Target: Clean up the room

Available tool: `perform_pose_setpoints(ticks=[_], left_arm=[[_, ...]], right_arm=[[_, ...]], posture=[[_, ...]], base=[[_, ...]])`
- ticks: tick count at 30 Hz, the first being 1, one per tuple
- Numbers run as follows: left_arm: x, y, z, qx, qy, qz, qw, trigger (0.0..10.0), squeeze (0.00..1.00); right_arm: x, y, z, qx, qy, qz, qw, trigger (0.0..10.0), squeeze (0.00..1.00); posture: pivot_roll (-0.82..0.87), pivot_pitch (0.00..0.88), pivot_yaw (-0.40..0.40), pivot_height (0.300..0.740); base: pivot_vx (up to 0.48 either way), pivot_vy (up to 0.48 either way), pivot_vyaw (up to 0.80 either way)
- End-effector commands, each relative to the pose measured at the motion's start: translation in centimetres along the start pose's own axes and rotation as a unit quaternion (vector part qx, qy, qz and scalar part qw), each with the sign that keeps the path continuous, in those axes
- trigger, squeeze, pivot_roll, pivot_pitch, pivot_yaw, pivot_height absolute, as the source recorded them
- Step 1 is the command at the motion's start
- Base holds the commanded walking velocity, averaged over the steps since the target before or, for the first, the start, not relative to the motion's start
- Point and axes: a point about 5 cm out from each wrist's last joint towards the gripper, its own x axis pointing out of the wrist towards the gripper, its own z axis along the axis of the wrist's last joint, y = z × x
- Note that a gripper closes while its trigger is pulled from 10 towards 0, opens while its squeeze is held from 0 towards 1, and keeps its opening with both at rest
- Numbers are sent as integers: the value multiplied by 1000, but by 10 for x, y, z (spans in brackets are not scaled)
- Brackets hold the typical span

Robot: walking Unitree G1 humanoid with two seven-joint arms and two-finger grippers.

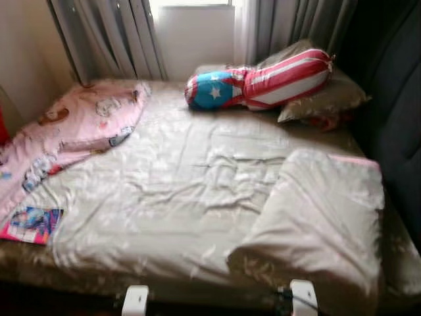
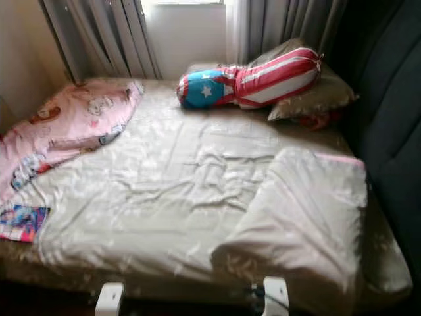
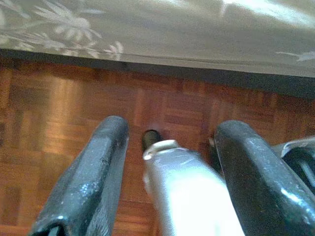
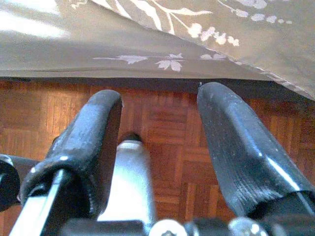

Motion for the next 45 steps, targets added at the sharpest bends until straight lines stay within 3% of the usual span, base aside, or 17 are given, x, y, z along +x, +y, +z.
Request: perform_pose_setpoints(ticks=[1,15,32,45], left_arm=[[-1,0,-4,1,8,-1,1000,10000,0],[-1,1,-6,0,9,1,1000,10000,0],[-2,1,-8,-14,9,1,1000,10000,0],[-2,2,-10,-15,11,2,1000,10000,0]], right_arm=[[-1,-7,1,4,-2,-11,1000,10000,0],[0,-6,2,3,-6,-13,1000,10000,0],[0,-8,2,3,-3,-17,1000,10000,0],[0,-7,1,-2,1,-13,1000,10000,0]], posture=[[-64,0,-5,722],[-62,0,-7,722],[-62,0,-10,722],[-63,0,-11,722]], base=[[0,-285,0],[0,-282,0],[0,0,0],[0,0,-744]])
